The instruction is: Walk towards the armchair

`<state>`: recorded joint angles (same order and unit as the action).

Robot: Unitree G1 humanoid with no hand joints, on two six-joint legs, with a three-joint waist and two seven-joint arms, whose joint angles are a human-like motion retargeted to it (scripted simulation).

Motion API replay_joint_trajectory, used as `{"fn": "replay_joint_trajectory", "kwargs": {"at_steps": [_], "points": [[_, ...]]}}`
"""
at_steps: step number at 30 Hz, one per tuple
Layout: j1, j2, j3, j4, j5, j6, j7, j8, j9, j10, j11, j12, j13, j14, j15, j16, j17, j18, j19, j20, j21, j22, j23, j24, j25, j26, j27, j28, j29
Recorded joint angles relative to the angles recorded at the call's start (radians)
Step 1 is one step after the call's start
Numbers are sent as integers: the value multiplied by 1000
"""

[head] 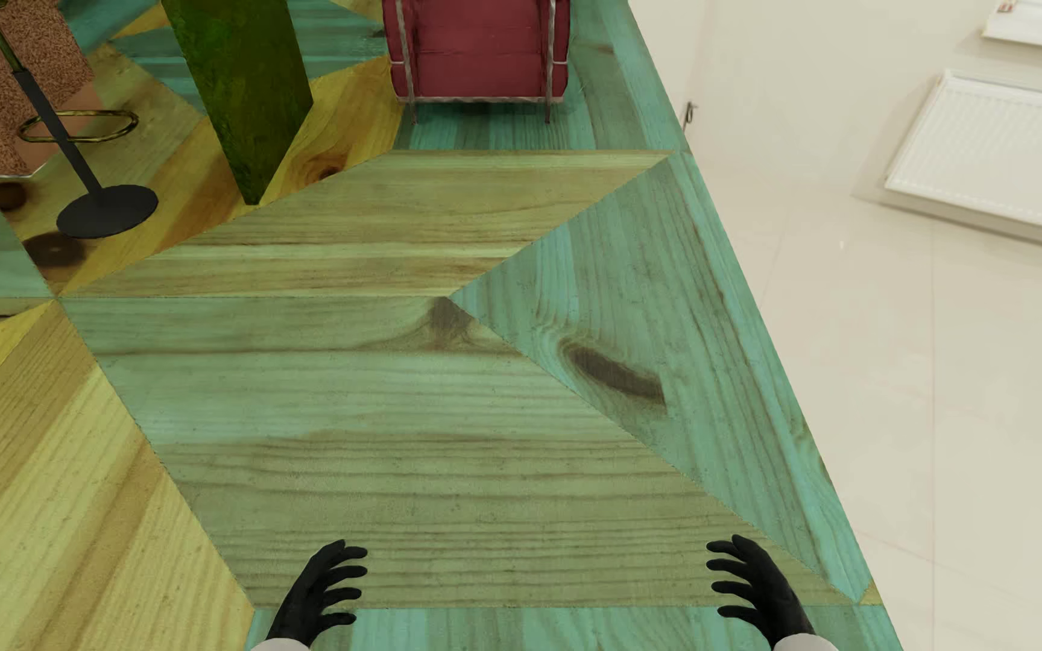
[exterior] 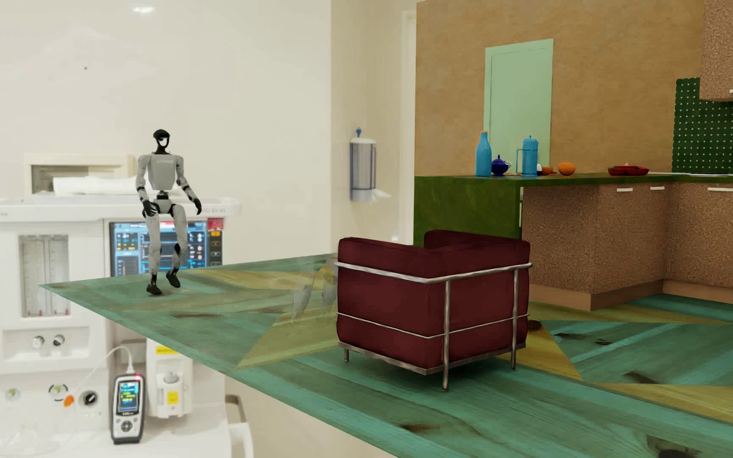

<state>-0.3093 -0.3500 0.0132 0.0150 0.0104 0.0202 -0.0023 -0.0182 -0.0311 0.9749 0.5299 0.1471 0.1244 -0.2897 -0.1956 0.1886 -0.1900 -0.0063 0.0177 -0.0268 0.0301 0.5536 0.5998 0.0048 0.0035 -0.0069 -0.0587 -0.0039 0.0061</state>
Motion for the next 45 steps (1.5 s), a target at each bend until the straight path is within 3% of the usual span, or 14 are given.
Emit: {"fn": "replay_joint_trajectory", "kwargs": {"at_steps": [2, 3, 8, 11, 15, 16, 19, 23, 26, 27, 37, 40, 43, 45], "points": [[-52, -2, 2, 55, 0, -3, -10, -3, 13, -201, 79, 60, 25, -230, -65, -13, -18, 132, 0, -2, -6, 64, 4, 38, 28, 21, -4, -44, -5], [-51, -12, 12, 81, -7, -14, 4, 0, 18, -209, 131, 72, 23, -170, -123, -13, -7, -110, 11, 21, 24, 101, 3, 54, 37, 52, 19, -69, -22], [22, -48, -37, 34, -48, -121, 26, 18, 45, -213, 265, 35, 57, -225, -242, 4, 58, -30, 17, -37, -12, 98, 4, -34, -25, 114, 91, -19, -53], [-7, 12, -37, 22, -54, -105, 1, 15, 96, -25, 292, -52, 116, -191, -330, -56, -5, -24, 11, -55, -45, 49, 44, -110, -2, 9, 70, 60, -51], [-207, 51, 42, 75, -43, 36, 35, 0, 121, -43, 385, 33, 18, -80, -259, -17, -2, 197, 45, -33, -17, 33, -1, -78, 55, 40, 60, 1, -97], [-168, -39, 40, 92, -44, 57, 27, 5, 127, -122, 601, 68, -52, -114, -111, 19, 28, -45, 66, -34, 13, 108, 14, -37, 38, 52, 78, -2, -85], [-51, -199, 1, 53, -68, -2, 39, 39, 112, -155, 456, 65, -5, -176, -166, -15, 56, -47, 116, -47, 0, 74, 19, -20, 0, 138, 73, 68, -10], [-226, -132, 28, 33, -65, -1, 8, 34, 60, 174, 275, 53, 33, -13, -130, -50, -81, 119, 18, -67, -39, 50, 70, -73, 2, 72, -8, 6, -14], [-228, -20, 59, 82, -60, 62, -7, 8, 15, -145, 199, 64, -32, -183, -172, -17, -16, 65, 39, 13, 23, 18, -32, -91, 42, 122, 57, -77, -79], [-177, -25, 66, 85, -71, 47, 3, 21, 15, -217, 274, 57, -58, 9, -202, 23, 24, -102, 45, 14, 25, 88, -25, -84, 42, 115, 76, -72, -82], [21, -24, 31, 80, -69, -61, -18, 37, 115, -256, 467, 84, -31, -166, -101, 0, 52, -70, 93, -53, -1, 88, -38, -56, 58, -50, 156, -3, -55], [50, -148, 3, 68, -91, -71, -17, 62, 102, -178, 251, 69, 22, -229, -139, -41, 2, -56, 126, -24, -43, 35, 17, -81, 58, 17, 29, 90, -33], [-171, -87, 13, 69, -75, -18, -28, 57, 86, 258, 259, -10, 51, 117, -174, -24, -49, 128, 67, -49, -45, 37, 55, -59, 18, 86, 24, 76, -53], [-218, -13, 34, 64, -71, 48, -5, 47, 48, 112, 201, 50, 29, -61, -194, -44, -14, 97, 79, -5, -10, 16, 14, -4, 19, 138, 64, -10, -99]]}}
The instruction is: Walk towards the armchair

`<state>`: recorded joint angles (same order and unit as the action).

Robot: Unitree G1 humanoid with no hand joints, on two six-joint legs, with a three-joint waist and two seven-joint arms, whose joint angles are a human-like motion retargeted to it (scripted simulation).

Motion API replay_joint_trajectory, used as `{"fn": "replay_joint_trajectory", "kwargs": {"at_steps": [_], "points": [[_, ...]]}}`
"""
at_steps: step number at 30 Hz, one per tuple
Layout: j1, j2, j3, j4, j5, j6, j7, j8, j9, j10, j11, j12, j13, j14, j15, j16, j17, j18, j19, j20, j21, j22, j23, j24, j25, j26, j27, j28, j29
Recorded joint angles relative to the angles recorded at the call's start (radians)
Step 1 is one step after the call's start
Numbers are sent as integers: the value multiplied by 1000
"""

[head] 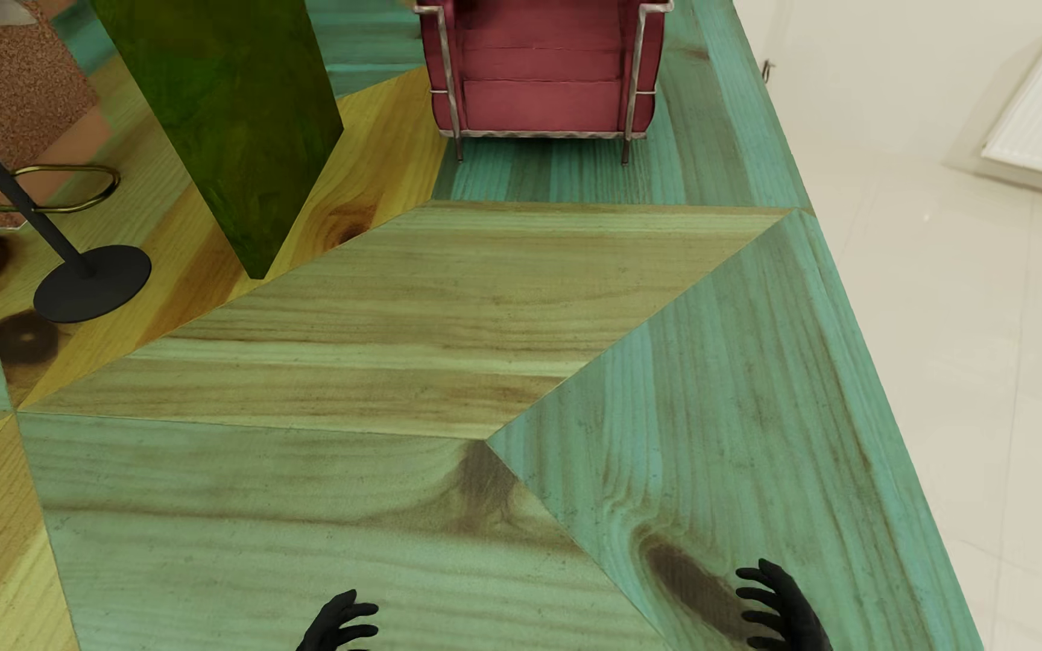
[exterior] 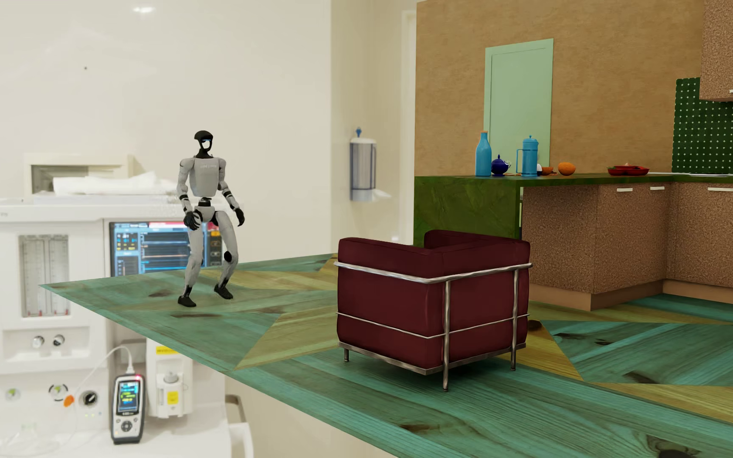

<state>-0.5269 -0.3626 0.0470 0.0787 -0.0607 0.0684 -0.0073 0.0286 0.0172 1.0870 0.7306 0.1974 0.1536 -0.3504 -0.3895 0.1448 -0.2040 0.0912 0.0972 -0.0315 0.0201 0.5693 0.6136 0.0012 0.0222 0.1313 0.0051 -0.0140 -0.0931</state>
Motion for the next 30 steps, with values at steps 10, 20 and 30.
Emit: {"fn": "replay_joint_trajectory", "kwargs": {"at_steps": [10, 20, 30], "points": [[164, 50, -17, -15, -11, -55, -10, -25, 35, -139, 0, -73, 8, -59, -58, -18, -29, 26, -24, -39, -40, 33, 13, -141, 43, -147, 21, -13, 57], [8, -62, -21, -11, 43, -78, 8, -18, 36, 125, 65, -37, 7, 108, -11, 5, -43, 38, -35, -42, -46, 33, 66, -25, 14, -48, -33, 83, 86], [193, -162, -82, -41, -48, -165, 26, -20, 11, -294, 29, -23, 52, -102, 112, -8, -7, -124, 7, -35, 5, 25, 28, -73, -27, -132, -23, 52, 195]]}}
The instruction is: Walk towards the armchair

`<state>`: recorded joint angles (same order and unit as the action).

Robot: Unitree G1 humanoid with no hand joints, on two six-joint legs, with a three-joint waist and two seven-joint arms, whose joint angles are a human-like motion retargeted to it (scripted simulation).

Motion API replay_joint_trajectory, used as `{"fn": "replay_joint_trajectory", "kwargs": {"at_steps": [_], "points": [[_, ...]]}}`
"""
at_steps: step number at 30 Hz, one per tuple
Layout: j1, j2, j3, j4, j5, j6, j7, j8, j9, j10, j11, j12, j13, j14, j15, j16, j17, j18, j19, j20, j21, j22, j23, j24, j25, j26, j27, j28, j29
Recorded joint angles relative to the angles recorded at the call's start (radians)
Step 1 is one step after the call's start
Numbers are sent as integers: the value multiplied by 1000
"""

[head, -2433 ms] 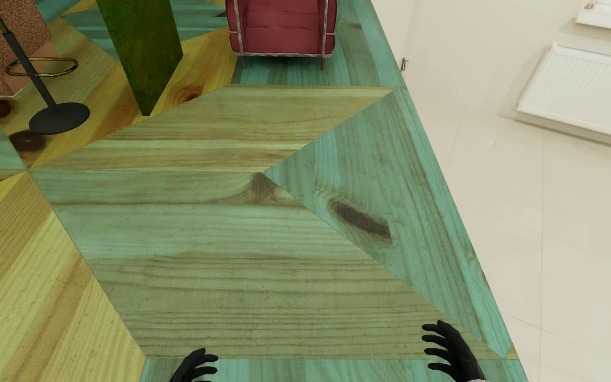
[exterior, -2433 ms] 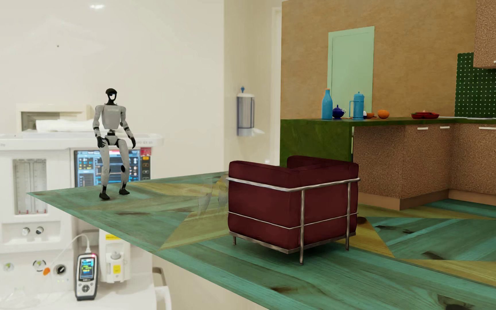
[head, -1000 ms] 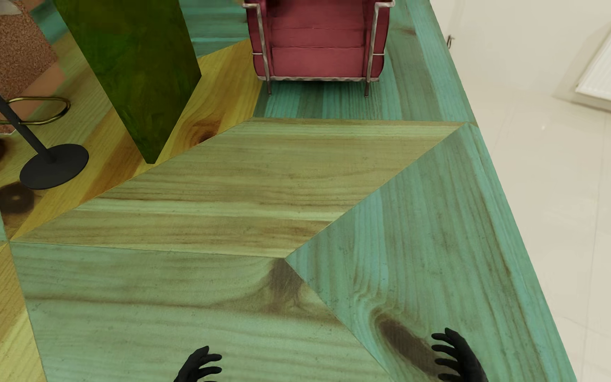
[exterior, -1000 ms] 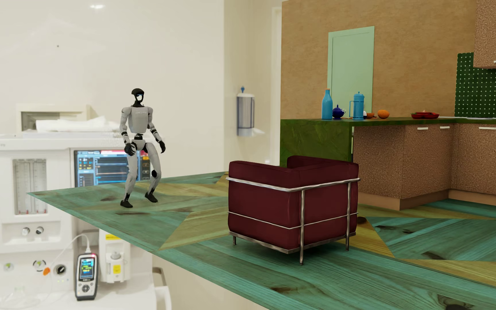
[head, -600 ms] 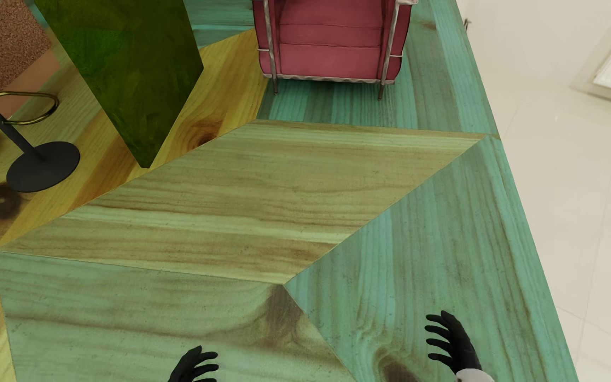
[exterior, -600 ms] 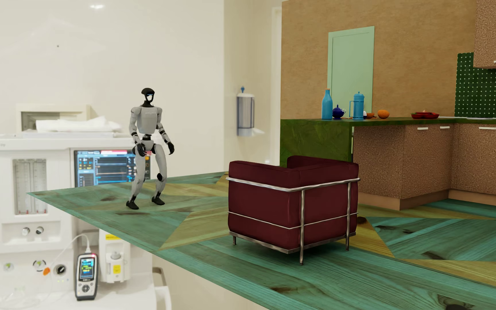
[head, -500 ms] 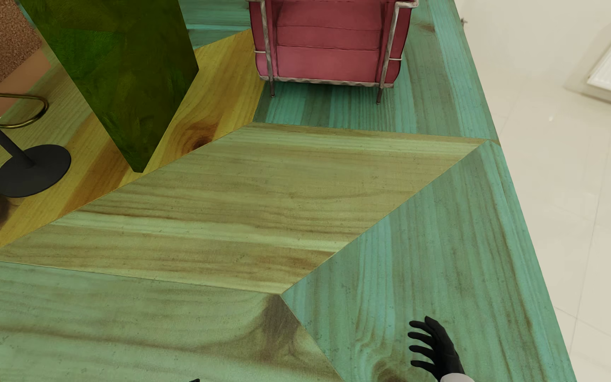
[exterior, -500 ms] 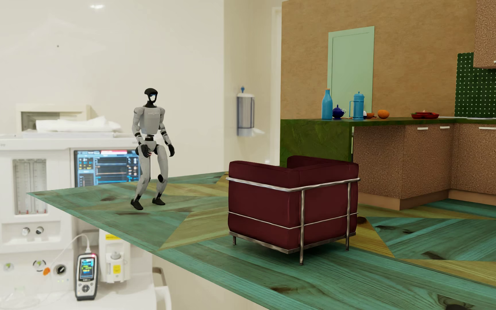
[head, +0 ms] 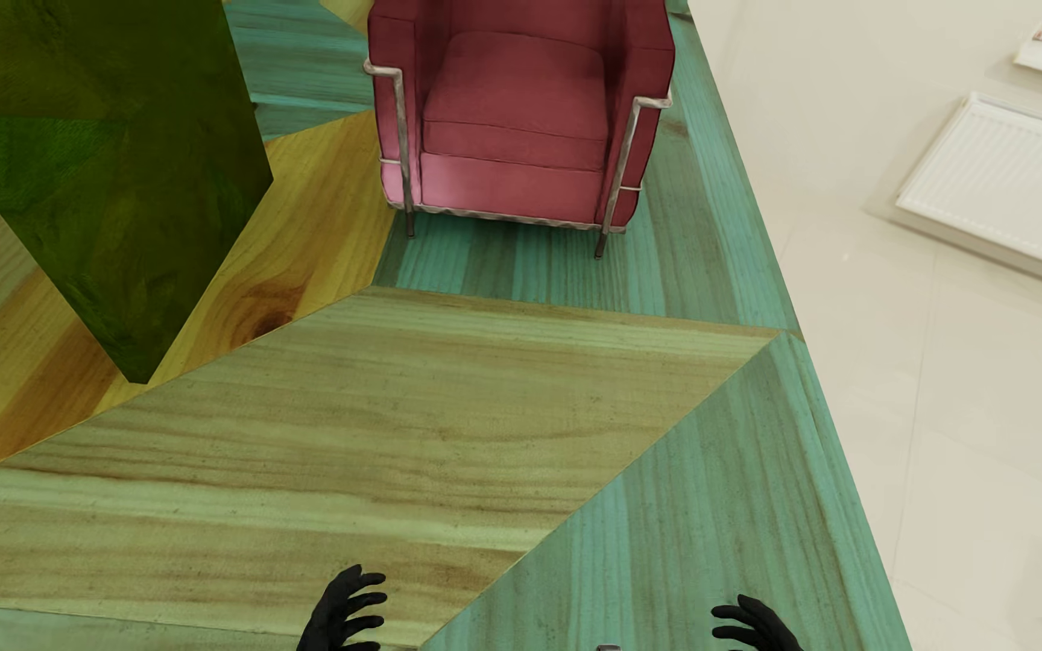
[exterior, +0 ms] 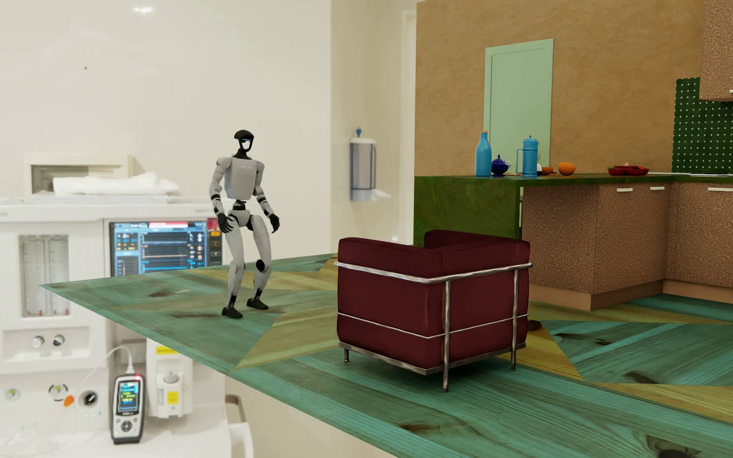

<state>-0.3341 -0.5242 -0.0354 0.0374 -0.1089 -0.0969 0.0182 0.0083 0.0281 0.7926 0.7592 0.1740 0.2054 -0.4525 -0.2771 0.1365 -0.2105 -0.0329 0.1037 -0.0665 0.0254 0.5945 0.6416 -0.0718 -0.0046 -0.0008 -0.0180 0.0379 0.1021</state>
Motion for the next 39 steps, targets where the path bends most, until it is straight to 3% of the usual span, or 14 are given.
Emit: {"fn": "replay_joint_trajectory", "kwargs": {"at_steps": [2, 7, 10, 11, 13, 14, 16, 21, 23, 25, 26, 28, 31, 39], "points": [[6, 38, 11, 21, 22, 56, -10, -9, 12, 86, 7, -58, -11, -36, 4, -1, -32, 34, -28, -28, -18, 20, -14, 2, 13, -30, -1, -33, -52], [89, 129, 103, 0, 8, 134, -29, -11, 19, 79, 7, -26, -81, -39, -108, 42, 63, 27, -17, -23, -48, 11, -3, 3, 72, 106, -18, -60, -256], [-97, 186, 69, -16, 9, 140, -29, 12, 27, 404, -23, -50, -9, 314, -149, -4, 13, 97, -12, -14, -46, 1, 8, 9, 79, 155, -9, 36, -239], [-142, 226, 76, 5, 11, 154, -6, 2, 15, 391, -56, -37, 12, 259, -158, -3, -9, 160, -9, -3, -39, 8, 12, 22, 73, 157, 7, 21, -215], [-184, 274, 110, 34, 24, 175, 23, -7, 2, 146, -49, 16, -61, 28, -210, 14, 18, 116, 2, 51, 7, -24, -38, 99, 54, 154, 80, -30, -158], [-155, 243, 115, 30, 9, 157, 23, -4, 9, 73, 91, 13, -114, 56, -230, 58, 74, 27, 10, 42, 5, 50, -35, 132, 50, 131, 83, -39, -130], [-105, 65, 78, 26, 32, 118, 9, 21, 16, 58, 401, 47, -141, 18, 43, 71, 73, 25, 8, -16, 33, 124, -9, 129, 35, 65, 84, -14, -70], [22, -86, 22, 7, 43, -40, 4, -13, 32, 140, 34, -4, -47, -36, -13, 2, 11, 10, 15, 2, -36, -21, 8, 6, -30, 6, -2, -14, -34], [-189, -63, 45, 9, 63, 31, -26, -29, 31, 476, 40, -12, -95, 225, 69, 23, -47, 121, -111, -40, -26, -2, 8, 26, -22, 23, -62, -60, -137], [-215, 1, 52, 38, 64, 120, -42, -31, 25, 248, 34, 38, -79, 81, 11, 48, -3, 34, -60, 26, -12, -3, -34, 25, 34, 106, -129, -110, -242], [-190, -4, 46, 62, 68, 150, -53, -25, -1, 87, 75, 42, -96, 102, -53, 90, 40, -54, -74, 50, 26, 58, -37, 24, 55, 145, -111, -119, -264], [-117, 59, 94, 23, 38, 141, -45, -7, -28, 33, 53, 0, -24, 79, -69, 62, 75, -28, -42, 43, 16, 47, -12, 55, 32, 212, -20, -81, -228], [-21, 150, 96, 30, 40, 143, -33, -7, -31, -25, -4, -7, -38, 32, -111, 36, 17, -27, -38, 35, 18, 73, -36, 78, 11, 149, 122, -60, -115], [148, 120, 89, 38, 49, 58, -43, -6, 33, -137, 145, 45, -55, -84, -108, 24, 54, -24, 29, -33, -20, 57, -46, 45, 60, -50, -2, -12, -138]]}}
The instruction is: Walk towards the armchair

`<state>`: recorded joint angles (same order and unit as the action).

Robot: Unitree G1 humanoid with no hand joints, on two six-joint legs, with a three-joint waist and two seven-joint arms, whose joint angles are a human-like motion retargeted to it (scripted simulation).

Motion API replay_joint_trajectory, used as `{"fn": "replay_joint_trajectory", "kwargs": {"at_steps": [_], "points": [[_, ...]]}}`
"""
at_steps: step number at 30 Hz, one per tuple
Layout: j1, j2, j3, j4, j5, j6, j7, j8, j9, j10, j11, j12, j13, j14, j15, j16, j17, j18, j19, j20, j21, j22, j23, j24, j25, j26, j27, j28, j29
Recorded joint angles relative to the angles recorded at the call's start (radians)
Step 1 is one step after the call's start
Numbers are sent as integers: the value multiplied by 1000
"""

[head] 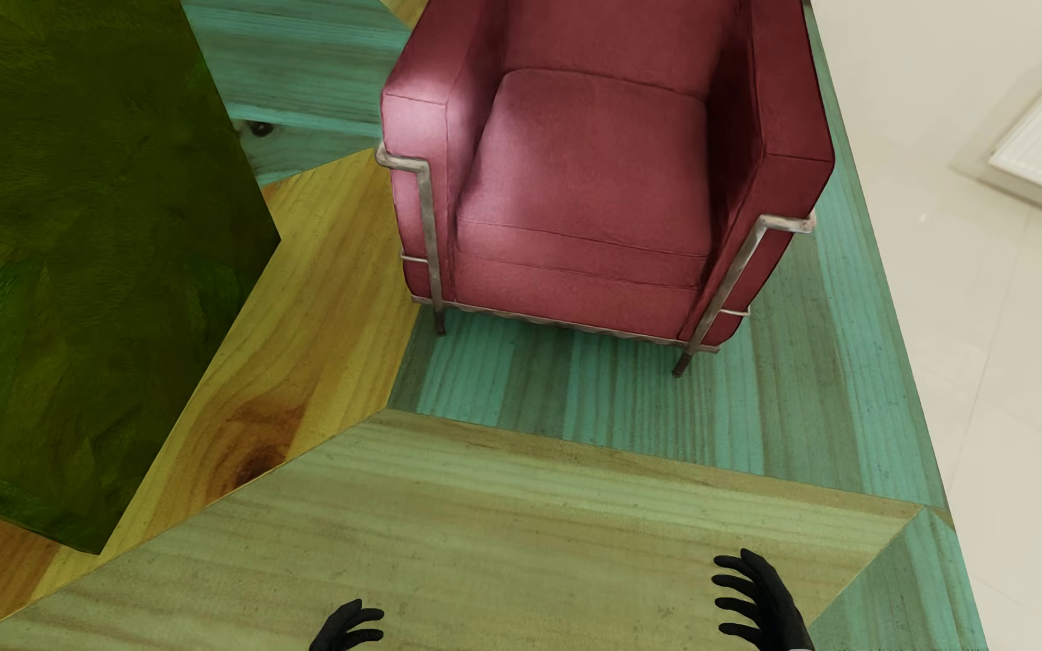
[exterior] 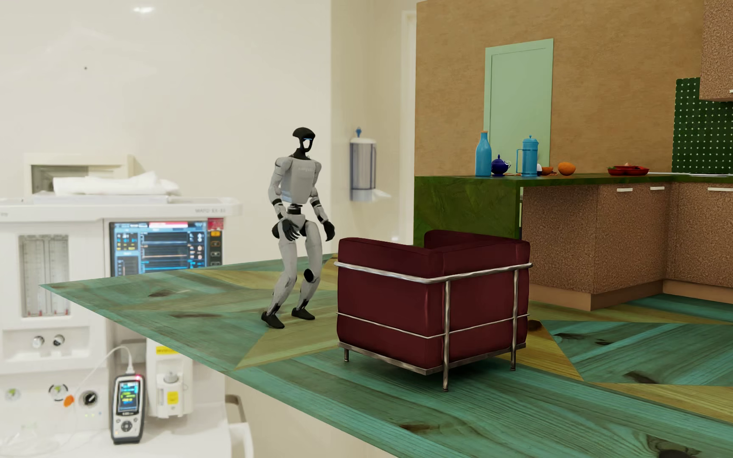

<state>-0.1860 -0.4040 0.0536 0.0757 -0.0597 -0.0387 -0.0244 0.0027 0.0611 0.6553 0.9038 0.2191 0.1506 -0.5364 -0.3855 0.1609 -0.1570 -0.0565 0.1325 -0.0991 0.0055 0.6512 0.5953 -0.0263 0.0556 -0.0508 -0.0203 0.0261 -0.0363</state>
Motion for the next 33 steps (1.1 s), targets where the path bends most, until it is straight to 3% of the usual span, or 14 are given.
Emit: {"fn": "replay_joint_trajectory", "kwargs": {"at_steps": [2, 3, 4, 5, 6, 7, 8, 11, 12, 14, 15, 16, 22, 33], "points": [[-76, -42, -49, -19, -4, -57, 2, 9, 30, 250, -87, -86, 27, 51, -48, -27, -42, 51, -3, 33, -45, -52, 53, -26, -19, 33, 14, 77, 13], [-185, -19, -42, -12, 16, -44, -1, 8, 26, 454, -96, -111, 37, 211, -68, -14, -66, 147, -91, 2, -35, -45, 62, -40, -23, 54, 20, 91, 8], [-265, 29, -43, -3, 28, -15, 0, 0, 23, 542, -127, -107, 37, 310, -83, -18, -74, 247, -85, 26, -29, -19, 53, -45, -26, 80, 21, 79, -5], [-319, 76, -35, -1, 22, 7, 22, 4, 24, 495, -145, -68, 16, 246, -106, -11, -76, 253, -80, 56, -30, -57, 4, -40, -23, 119, 33, 50, -19], [-367, 60, -14, 14, 24, 45, 36, 1, 17, 353, -54, -49, -20, 181, -93, -8, -63, 217, -81, 72, -5, -61, 23, -16, -19, 153, 14, 17, -32], [-368, -7, -5, 31, 28, 71, 35, 10, 10, 231, 125, -43, -58, 172, -16, 16, -15, 10, -67, 45, 30, 5, 47, 18, -22, 167, 3, -13, -43], [-335, -69, -13, 22, 26, 80, 35, 21, 11, 226, 269, -45, -73, 128, 114, 36, -1, 15, -53, 15, 93, 33, 41, 47, -31, 179, 17, -39, -43], [-312, -150, -51, -22, -2, 29, 46, 43, 56, 340, -72, -36, -41, 168, 85, -25, -17, 24, -69, 24, -14, -81, 89, 59, -63, 127, 24, -37, 16], [-351, -152, -31, -29, 4, 33, 24, 44, 45, 418, -52, -48, -4, 211, 59, -32, -45, 56, -79, -3, -8, -91, 65, 53, -61, 89, 18, -39, 21], [-323, -110, -30, -33, 16, 65, 12, 31, 34, 357, -89, -55, 14, 166, 50, -6, -70, 220, -75, 20, -1, -66, 34, 20, -45, 37, -4, -84, 1], [-280, -97, -22, -22, 21, 84, 11, 23, 34, 265, -81, -51, -3, 102, 52, -20, -57, 177, -66, 53, 22, -58, 33, 17, -42, 38, 1, -98, -21], [-239, -101, -10, -10, 24, 93, 5, 22, 30, 203, -54, -51, -17, 73, 55, -6, -31, 11, -63, 41, 50, -21, 12, 23, -43, 44, 21, -102, -43], [-191, -41, -13, -36, 3, 15, 12, 41, 15, 139, -123, -12, -26, 91, 17, -21, -29, 15, -63, 43, 12, -44, 19, 15, 1, 104, 57, -1, 5], [-166, -16, -41, -25, 16, 22, 13, 41, -51, 67, -204, -24, 7, 138, 77, 13, 0, 9, -69, 51, 25, -11, 8, -1, -7, 85, 46, 6, 49]]}}
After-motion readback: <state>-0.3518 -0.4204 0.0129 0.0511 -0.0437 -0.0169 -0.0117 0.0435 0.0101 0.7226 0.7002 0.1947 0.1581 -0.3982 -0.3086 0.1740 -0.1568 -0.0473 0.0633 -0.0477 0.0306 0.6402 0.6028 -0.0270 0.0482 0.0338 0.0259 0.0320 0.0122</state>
